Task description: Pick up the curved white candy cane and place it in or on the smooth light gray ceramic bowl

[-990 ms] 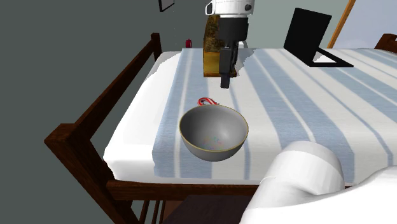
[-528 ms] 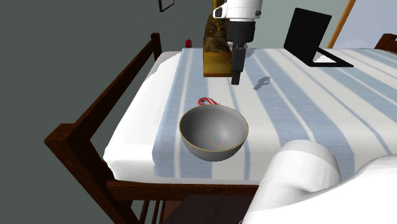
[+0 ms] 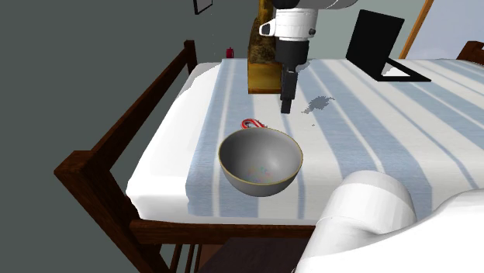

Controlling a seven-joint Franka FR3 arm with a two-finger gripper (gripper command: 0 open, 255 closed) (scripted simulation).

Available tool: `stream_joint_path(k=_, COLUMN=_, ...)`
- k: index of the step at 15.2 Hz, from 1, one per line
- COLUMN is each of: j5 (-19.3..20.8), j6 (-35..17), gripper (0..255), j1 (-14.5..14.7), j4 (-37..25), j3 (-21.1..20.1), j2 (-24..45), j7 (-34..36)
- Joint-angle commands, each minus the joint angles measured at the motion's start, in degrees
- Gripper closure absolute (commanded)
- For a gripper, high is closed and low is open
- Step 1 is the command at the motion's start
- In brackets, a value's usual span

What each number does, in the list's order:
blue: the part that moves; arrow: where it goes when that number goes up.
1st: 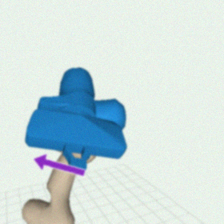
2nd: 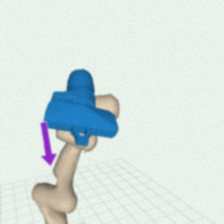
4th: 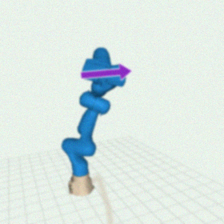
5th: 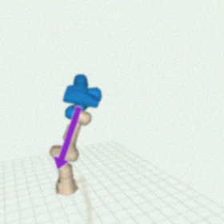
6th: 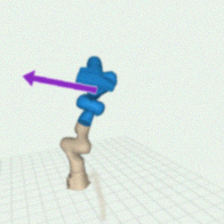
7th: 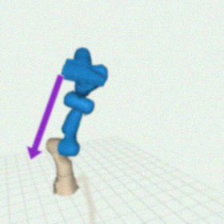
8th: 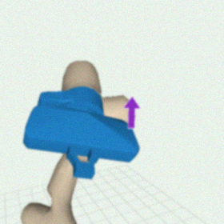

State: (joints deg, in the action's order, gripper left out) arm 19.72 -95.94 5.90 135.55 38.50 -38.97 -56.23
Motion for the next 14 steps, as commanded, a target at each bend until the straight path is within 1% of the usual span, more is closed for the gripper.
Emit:
stream_joint_path(k=1, j5=0.02, j6=-0.07, gripper=0, j1=-0.01, j4=0.08, j3=0.01, j2=-0.02, j7=0.01)
stream_joint_path(k=4, j5=0.02, j6=-0.06, gripper=0, j1=-0.01, j4=0.07, j3=0.01, j2=-0.02, j7=0.01)
stream_joint_path(k=5, j5=0.02, j6=-0.06, gripper=255, j1=-0.01, j4=0.07, j3=0.01, j2=-0.02, j7=0.01)
stream_joint_path(k=14, j5=0.02, j6=-0.06, gripper=255, j1=-0.01, j4=0.07, j3=0.01, j2=-0.02, j7=0.01)
